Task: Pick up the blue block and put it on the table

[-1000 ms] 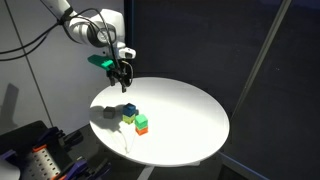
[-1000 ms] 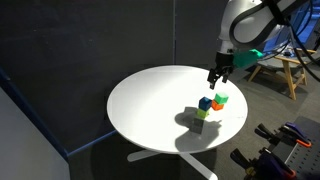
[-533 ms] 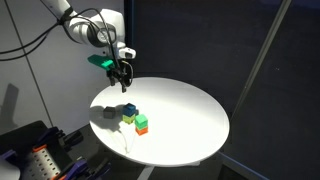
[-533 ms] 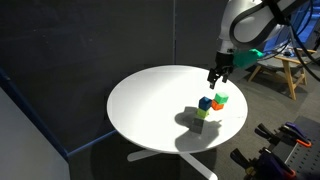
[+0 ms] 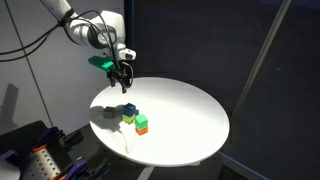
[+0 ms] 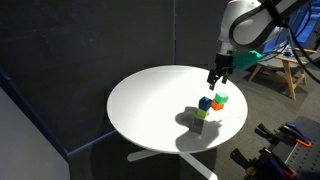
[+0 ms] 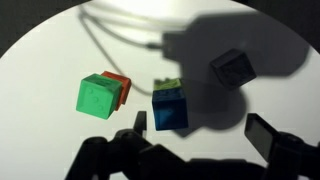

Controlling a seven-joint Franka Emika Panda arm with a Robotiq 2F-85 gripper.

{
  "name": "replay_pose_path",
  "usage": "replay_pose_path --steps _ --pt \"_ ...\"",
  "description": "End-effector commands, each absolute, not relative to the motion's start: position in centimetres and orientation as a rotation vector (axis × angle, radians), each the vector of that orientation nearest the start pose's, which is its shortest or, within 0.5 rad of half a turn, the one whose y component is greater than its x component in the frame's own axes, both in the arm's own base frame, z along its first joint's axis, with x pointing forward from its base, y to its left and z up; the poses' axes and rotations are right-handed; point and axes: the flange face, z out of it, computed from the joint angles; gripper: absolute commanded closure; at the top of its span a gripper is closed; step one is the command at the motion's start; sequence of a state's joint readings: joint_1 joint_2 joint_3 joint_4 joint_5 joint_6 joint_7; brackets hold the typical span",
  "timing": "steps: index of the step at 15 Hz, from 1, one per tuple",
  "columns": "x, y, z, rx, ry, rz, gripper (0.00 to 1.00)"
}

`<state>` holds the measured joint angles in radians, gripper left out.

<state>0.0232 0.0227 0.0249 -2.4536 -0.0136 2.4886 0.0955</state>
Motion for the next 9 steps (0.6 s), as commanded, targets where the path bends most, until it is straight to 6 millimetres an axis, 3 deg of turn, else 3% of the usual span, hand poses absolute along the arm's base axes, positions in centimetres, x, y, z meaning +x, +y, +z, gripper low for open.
replay_pose_path --steps 1,9 --pt "48.6 1.7 28.2 -3.144 0.042 -0.048 0.00" --pt "49.5 0.6 25.3 -3.143 0.020 -0.113 0.00"
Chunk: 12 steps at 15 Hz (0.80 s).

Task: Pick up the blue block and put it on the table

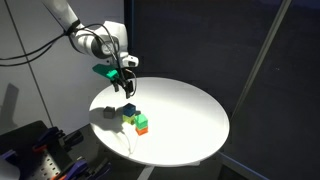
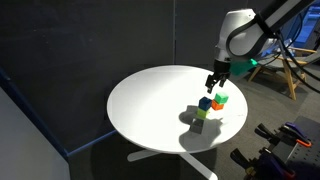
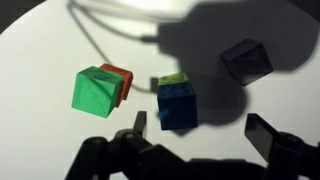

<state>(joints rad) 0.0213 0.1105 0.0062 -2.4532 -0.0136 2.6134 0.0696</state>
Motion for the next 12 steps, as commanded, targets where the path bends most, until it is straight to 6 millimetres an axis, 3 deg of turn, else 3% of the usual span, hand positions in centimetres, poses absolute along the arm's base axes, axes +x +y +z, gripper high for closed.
replay_pose_path --steps 1,12 --pt "49.6 0.5 25.0 -3.142 0.031 -0.116 0.00" --pt "52.1 0.5 22.5 -3.144 0.040 -0.080 0.00"
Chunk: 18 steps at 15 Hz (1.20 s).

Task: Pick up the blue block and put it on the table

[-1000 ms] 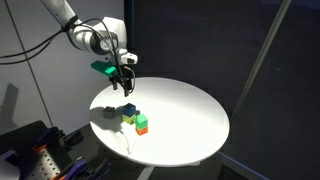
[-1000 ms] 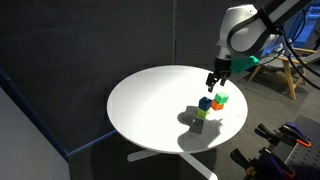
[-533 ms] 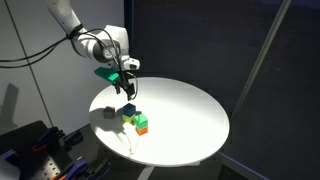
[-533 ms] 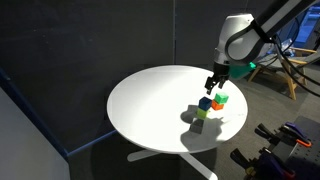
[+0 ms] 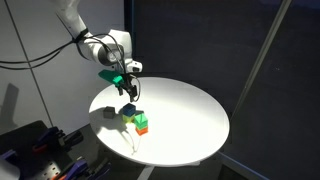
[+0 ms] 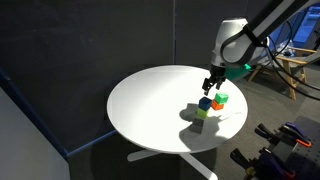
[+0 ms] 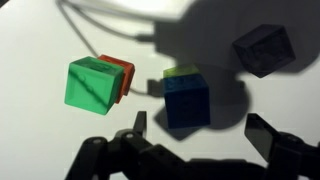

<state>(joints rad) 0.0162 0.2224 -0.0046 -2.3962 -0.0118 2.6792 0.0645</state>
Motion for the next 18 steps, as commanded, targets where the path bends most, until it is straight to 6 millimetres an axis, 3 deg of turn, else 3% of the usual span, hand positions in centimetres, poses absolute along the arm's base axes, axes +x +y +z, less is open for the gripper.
replay_pose_path --steps 1,9,18 --pt "52.4 0.6 22.2 -3.143 0.034 -0.076 0.00" --pt "54.1 1.4 19.2 -3.151 -0.085 -0.026 0.00" --pt "55.0 0.3 16.7 -3.158 -0.075 0.020 0.00"
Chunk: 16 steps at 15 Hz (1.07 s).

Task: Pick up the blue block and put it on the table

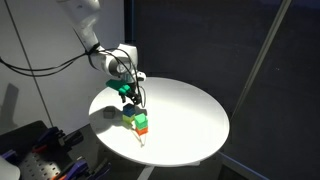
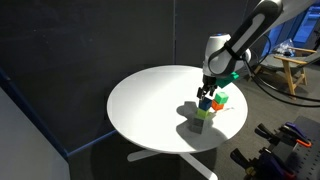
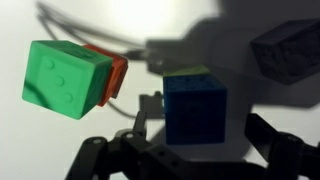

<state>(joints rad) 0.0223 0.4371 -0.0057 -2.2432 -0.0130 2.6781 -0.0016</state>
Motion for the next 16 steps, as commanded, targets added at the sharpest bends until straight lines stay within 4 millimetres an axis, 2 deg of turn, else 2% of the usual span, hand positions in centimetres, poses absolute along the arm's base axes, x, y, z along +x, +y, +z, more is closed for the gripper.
replay_pose_path --steps 1,3,4,5,10,12,16 --pt "55.0 0.3 16.4 -3.159 -0.075 0.027 0.00" --pt "55.0 0.2 15.9 -3.160 -0.077 0.037 0.00" --pt "55.0 0.3 15.6 -3.160 -0.083 0.042 0.08" --pt "55.0 0.3 15.4 -3.160 -0.087 0.047 0.27" --pt "55.0 0.4 14.7 -3.164 -0.111 0.067 0.66" --pt "55.0 0.4 15.1 -3.165 -0.121 0.068 0.71" --pt "54.9 0.3 15.5 -3.169 -0.126 0.074 0.74"
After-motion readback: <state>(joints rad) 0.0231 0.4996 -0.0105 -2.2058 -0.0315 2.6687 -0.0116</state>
